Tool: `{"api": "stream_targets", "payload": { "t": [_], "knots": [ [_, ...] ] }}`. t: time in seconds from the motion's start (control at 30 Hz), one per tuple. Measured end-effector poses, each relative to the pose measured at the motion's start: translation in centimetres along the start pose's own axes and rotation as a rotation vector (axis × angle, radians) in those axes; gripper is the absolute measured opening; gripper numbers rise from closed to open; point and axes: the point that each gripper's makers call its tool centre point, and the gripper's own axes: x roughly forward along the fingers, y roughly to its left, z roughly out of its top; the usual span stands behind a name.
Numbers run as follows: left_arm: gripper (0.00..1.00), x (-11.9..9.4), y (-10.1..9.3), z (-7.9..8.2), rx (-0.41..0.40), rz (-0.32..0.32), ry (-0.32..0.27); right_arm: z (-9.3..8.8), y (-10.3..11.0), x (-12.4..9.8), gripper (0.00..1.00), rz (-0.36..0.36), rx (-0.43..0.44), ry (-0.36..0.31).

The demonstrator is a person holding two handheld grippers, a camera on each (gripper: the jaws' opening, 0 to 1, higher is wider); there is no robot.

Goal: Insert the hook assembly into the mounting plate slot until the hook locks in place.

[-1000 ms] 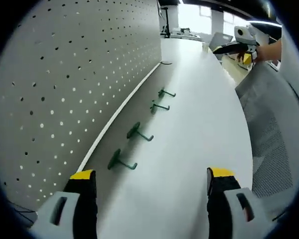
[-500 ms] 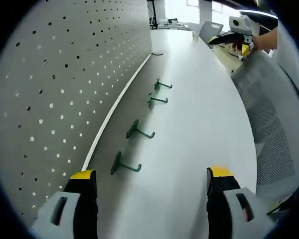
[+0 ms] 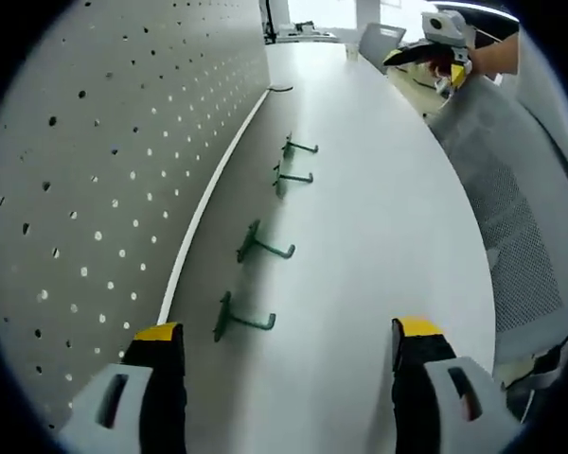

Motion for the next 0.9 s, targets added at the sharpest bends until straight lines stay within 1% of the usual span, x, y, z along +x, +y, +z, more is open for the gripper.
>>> {"api": "stream_targets", "payload": {
  "t": [0.03,0.2,0.27,0.53,0.8,0.9],
  "knots": [
    [0.93,0.1,0.1,-0.1,0.007,-0.007,0.011,0.0,0.0,0.0,0.77,0.0,0.002,0.001],
    [0.93,0.4,0.5,-0.1,0.023,-0.024,0.022,0.0,-0.1,0.0,0.77,-0.002,0.003,0.001],
    [0.92,0.6,0.6,-0.2,0.037,-0.032,0.038,-0.1,-0.1,0.0,0.77,-0.002,0.006,0.003],
    [0.9,1.4,0.8,-0.5,0.079,-0.061,0.071,-0.4,0.0,0.1,0.77,-0.001,0.012,0.009],
    [0.86,2.2,1.1,-0.9,0.099,-0.092,0.094,-0.5,0.0,0.0,0.77,0.0,0.012,0.014],
    [0.85,2.6,1.2,-1.0,0.089,-0.104,0.095,-0.5,-0.1,0.0,0.77,-0.001,0.011,0.014]
  ]
}}
